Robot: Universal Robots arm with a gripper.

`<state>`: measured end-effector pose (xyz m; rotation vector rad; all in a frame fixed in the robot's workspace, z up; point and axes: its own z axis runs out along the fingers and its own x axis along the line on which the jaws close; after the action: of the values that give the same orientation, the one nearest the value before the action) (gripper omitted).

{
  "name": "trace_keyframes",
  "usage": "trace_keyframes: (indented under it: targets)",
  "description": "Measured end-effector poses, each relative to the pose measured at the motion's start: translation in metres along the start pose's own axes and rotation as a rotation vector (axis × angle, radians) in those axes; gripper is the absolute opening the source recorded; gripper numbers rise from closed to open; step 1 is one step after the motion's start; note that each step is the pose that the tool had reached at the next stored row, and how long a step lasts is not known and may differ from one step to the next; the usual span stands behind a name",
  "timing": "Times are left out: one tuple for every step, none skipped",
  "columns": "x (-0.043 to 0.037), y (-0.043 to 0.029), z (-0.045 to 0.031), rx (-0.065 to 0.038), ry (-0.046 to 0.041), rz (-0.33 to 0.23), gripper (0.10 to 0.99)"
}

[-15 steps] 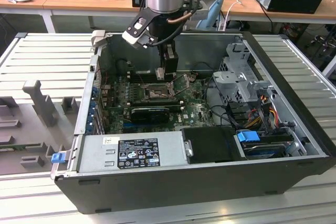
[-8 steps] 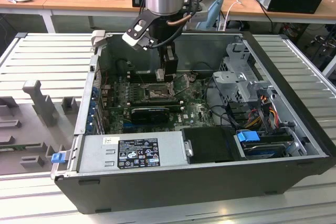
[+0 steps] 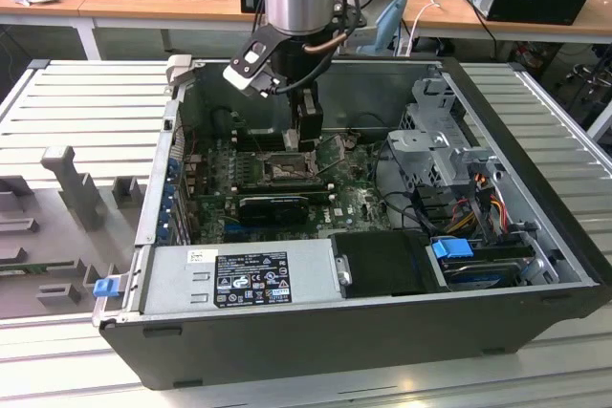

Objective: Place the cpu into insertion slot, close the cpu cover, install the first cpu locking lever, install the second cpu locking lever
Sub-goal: 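Place the cpu into insertion slot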

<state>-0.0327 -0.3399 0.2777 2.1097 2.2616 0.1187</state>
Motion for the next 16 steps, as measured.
trace_keyframes:
  targets:
    - [0.0009,0.0,0.0008,0.0,-0.0003,0.006,0.529]
    - [0.001,0.0,0.0018,-0.001,-0.0017,0.022,0.529]
    - [0.0011,0.0,0.0023,-0.001,-0.0027,0.032,0.529]
    - [0.0011,-0.0002,0.0029,-0.001,-0.0036,0.041,0.529]
    - [0.001,-0.0001,0.0036,-0.001,-0.0042,0.044,0.529]
    - [0.001,-0.0002,0.0044,-0.001,-0.0042,0.044,0.529]
    - [0.001,-0.0004,0.0067,-0.001,-0.0043,0.044,0.529]
    - [0.0009,-0.0006,0.0098,-0.001,-0.0042,0.044,0.529]
    - [0.0009,-0.0008,0.0116,-0.001,-0.0043,0.044,0.529]
    - [0.0009,-0.0009,0.0135,-0.001,-0.0043,0.044,0.529]
    - [0.0009,-0.0011,0.016,-0.001,-0.0042,0.044,0.529]
    - [0.001,-0.0013,0.0179,-0.001,-0.0043,0.044,0.529]
    - [0.0026,-0.0021,0.0204,-0.001,-0.0045,0.044,0.529]
    - [0.0037,-0.0033,0.0221,-0.001,-0.0043,0.045,0.529]
    - [0.005,-0.0073,0.0254,-0.001,-0.0045,0.047,0.529]
    - [0.0057,-0.01,0.0275,-0.001,-0.0045,0.047,0.529]
